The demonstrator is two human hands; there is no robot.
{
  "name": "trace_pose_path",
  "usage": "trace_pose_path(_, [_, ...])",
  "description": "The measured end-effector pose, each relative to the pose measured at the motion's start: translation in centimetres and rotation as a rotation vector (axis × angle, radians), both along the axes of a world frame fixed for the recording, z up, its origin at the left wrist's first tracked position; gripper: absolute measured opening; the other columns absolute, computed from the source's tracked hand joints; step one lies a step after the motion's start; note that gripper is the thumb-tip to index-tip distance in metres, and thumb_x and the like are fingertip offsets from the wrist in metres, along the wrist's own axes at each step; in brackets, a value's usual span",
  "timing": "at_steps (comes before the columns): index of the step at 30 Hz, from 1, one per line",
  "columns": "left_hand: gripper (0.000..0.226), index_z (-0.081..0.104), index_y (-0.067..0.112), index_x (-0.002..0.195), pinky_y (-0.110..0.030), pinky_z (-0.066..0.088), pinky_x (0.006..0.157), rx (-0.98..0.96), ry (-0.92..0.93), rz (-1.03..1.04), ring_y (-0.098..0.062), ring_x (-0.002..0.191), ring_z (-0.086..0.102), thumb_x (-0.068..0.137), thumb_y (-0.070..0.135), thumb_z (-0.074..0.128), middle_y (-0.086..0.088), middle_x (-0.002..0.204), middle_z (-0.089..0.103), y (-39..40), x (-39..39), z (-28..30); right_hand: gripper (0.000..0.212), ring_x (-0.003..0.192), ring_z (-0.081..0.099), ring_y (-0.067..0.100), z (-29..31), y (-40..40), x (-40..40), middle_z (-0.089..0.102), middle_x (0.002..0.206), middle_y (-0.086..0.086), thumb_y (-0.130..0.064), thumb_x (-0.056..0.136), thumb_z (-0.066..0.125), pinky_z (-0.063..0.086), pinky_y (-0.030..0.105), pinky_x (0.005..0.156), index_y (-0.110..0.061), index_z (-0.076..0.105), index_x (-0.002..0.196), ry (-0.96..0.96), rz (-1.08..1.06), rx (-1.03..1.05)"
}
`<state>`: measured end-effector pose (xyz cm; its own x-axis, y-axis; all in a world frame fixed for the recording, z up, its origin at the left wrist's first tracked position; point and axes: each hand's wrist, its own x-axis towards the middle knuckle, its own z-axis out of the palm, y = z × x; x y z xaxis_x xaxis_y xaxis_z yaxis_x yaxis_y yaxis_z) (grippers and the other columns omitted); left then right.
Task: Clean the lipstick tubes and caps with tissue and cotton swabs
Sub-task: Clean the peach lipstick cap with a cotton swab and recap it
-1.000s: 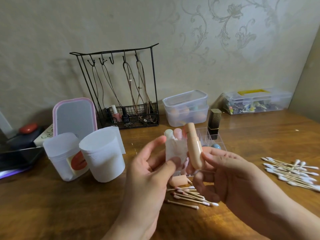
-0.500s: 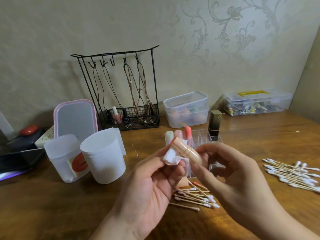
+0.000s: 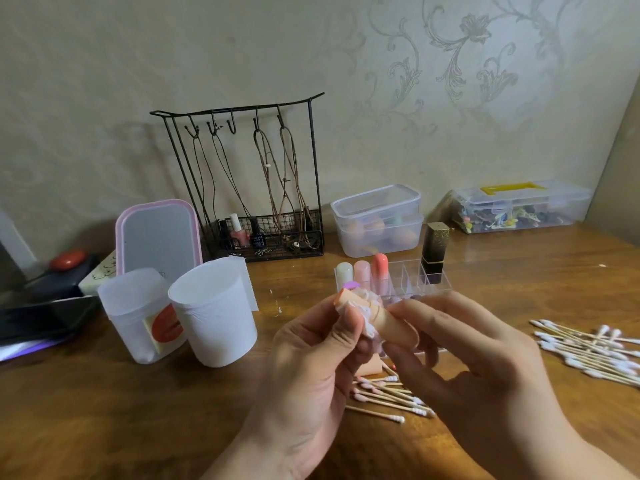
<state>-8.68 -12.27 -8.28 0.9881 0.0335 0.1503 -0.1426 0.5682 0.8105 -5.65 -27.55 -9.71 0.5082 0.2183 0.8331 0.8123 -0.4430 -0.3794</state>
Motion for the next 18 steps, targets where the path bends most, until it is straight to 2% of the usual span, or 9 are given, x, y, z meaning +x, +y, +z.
trace_pose_path(3, [0.027, 0.073, 0.004, 0.072, -0.02, 0.051, 0.059, -0.021, -0.098, 0.022, -0.012, 0.059, 0.061, 0.063, 0.027, 0.083, -0.008, 0.064, 0.064, -0.2, 0.0, -0.4, 0.025, 0.068, 0.054, -0.002, -0.2, 0.3, -0.4, 0.06, 0.089, -0.018, -0.036, 0.079, 0.072, 0.043, 0.008, 0.061, -0.02, 0.074, 0.098, 0.084, 0.046, -0.013])
trace_pose_path(5, [0.027, 0.072, 0.001, 0.072, -0.023, 0.054, 0.063, -0.058, -0.128, 0.013, -0.018, 0.069, 0.067, 0.064, 0.025, 0.082, -0.013, 0.073, 0.068, -0.2, 0.1, -0.5, 0.019, 0.066, 0.059, 0.005, -0.2, 0.6, -0.6, 0.063, 0.081, -0.013, -0.043, 0.082, 0.068, 0.048, 0.018, 0.056, -0.029, 0.074, 0.093, 0.255, 0.115, 0.014])
trace_pose_path(7, [0.038, 0.073, 0.001, 0.079, -0.026, 0.055, 0.068, -0.052, -0.136, -0.005, -0.022, 0.077, 0.067, 0.06, 0.031, 0.087, -0.016, 0.081, 0.069, -0.1, 0.2, -0.6, 0.03, 0.056, 0.05, 0.007, 0.3, 0.8, -0.9, 0.058, 0.065, -0.008, -0.052, 0.083, 0.065, 0.041, 0.021, 0.049, -0.023, 0.073, 0.083, 0.638, 0.382, 0.139])
trace_pose_path(9, [0.044, 0.073, 0.0, 0.085, -0.026, 0.054, 0.066, -0.008, -0.143, 0.009, -0.023, 0.069, 0.064, 0.062, 0.035, 0.086, -0.017, 0.078, 0.067, 0.1, 0.2, -0.6, 0.05, 0.051, 0.041, 0.015, 0.9, 1.1, -1.0, 0.044, 0.06, 0.001, -0.059, 0.08, 0.067, 0.03, 0.022, 0.045, -0.01, 0.065, 0.07, 1.13, 0.685, 0.377])
trace_pose_path(11, [0.044, 0.07, -0.003, 0.085, -0.027, 0.052, 0.061, 0.05, -0.165, 0.042, -0.023, 0.06, 0.06, 0.067, 0.035, 0.083, -0.018, 0.074, 0.066, -0.1, 0.3, -0.5, 0.055, 0.048, 0.038, 0.019, 1.1, 1.2, -1.0, 0.04, 0.057, 0.007, -0.061, 0.084, 0.062, 0.026, 0.022, 0.043, -0.009, 0.065, 0.067, 1.366, 0.726, 0.495])
trace_pose_path(12, [0.039, 0.071, -0.002, 0.084, -0.028, 0.053, 0.062, 0.053, -0.169, 0.06, -0.023, 0.063, 0.062, 0.069, 0.032, 0.081, -0.017, 0.077, 0.068, -0.2, 0.3, -0.6, 0.055, 0.047, 0.04, 0.019, 0.6, 1.0, -0.7, 0.044, 0.056, 0.007, -0.064, 0.085, 0.058, 0.028, 0.021, 0.042, -0.013, 0.066, 0.068, 1.324, 0.685, 0.469])
trace_pose_path(15, [0.02, 0.077, 0.008, 0.079, -0.026, 0.056, 0.07, 0.006, -0.149, 0.071, -0.02, 0.081, 0.069, 0.068, 0.024, 0.072, -0.012, 0.085, 0.073, 0.0, 0.4, -0.5, 0.047, 0.053, 0.048, 0.009, 0.3, 0.7, -0.7, 0.058, 0.06, -0.003, -0.071, 0.074, 0.06, 0.036, 0.018, 0.048, -0.026, 0.068, 0.083, 0.87, 0.466, 0.217])
trace_pose_path(17, [0.026, 0.075, 0.004, 0.08, -0.028, 0.055, 0.072, 0.023, -0.178, 0.052, -0.022, 0.082, 0.068, 0.068, 0.027, 0.079, -0.013, 0.085, 0.072, 0.0, 0.4, -0.7, 0.046, 0.045, 0.045, 0.013, 0.2, 0.5, -0.8, 0.05, 0.05, -0.001, -0.063, 0.073, 0.061, 0.035, 0.02, 0.044, -0.017, 0.066, 0.07, 0.932, 0.558, 0.217])
trace_pose_path(18, [0.035, 0.073, 0.0, 0.083, -0.031, 0.054, 0.071, 0.028, -0.176, 0.046, -0.027, 0.076, 0.065, 0.068, 0.029, 0.082, -0.017, 0.083, 0.069, 0.1, 0.5, -0.8, 0.049, 0.038, 0.04, 0.017, 0.3, 0.6, -0.8, 0.042, 0.045, 0.003, -0.061, 0.074, 0.061, 0.032, 0.02, 0.04, -0.013, 0.06, 0.062, 1.101, 0.703, 0.31])
